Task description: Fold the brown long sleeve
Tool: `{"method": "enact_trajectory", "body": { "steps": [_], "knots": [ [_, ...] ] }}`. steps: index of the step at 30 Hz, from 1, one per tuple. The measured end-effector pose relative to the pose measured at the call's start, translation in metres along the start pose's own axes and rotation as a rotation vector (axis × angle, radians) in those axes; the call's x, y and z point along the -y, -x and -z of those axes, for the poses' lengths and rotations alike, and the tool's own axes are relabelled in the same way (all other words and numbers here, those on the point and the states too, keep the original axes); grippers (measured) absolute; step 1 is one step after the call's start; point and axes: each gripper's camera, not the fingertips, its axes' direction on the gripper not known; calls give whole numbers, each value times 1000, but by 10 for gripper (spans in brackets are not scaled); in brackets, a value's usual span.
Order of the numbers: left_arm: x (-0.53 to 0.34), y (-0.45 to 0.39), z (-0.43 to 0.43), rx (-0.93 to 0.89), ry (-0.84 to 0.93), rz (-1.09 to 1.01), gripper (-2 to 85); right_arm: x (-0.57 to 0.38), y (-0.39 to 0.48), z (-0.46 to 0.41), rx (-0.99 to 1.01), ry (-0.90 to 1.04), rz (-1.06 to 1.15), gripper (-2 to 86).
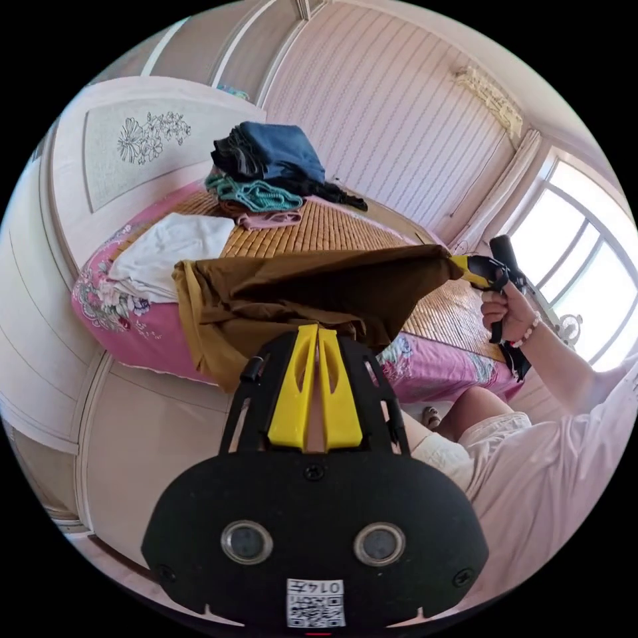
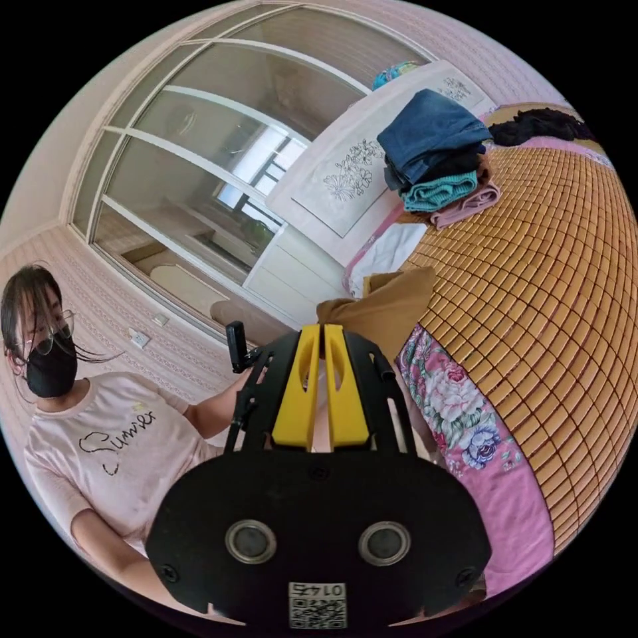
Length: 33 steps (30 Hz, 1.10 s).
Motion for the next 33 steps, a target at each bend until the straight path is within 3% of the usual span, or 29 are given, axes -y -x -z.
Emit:
{"method": "enact_trajectory", "body": {
  "steps": [2,15,21,25,28,33],
  "knots": [
    [3,-3,38,-2,-110,-10,-10,-10,20,43,17,-111,27,4],
    [72,-62,128,-68,-288,-210,-10,-49,112,214,46,-449,139,3],
    [141,-121,129,-119,-348,-350,-10,-56,145,322,-179,-581,98,3],
    [230,-184,95,-98,-334,-419,-10,-3,159,394,-344,-586,18,3],
    [308,-232,91,-20,-407,-432,-10,68,183,459,-347,-644,37,3],
    [421,-300,165,-74,-654,-380,-10,144,292,541,-450,-903,311,3]
  ]
}}
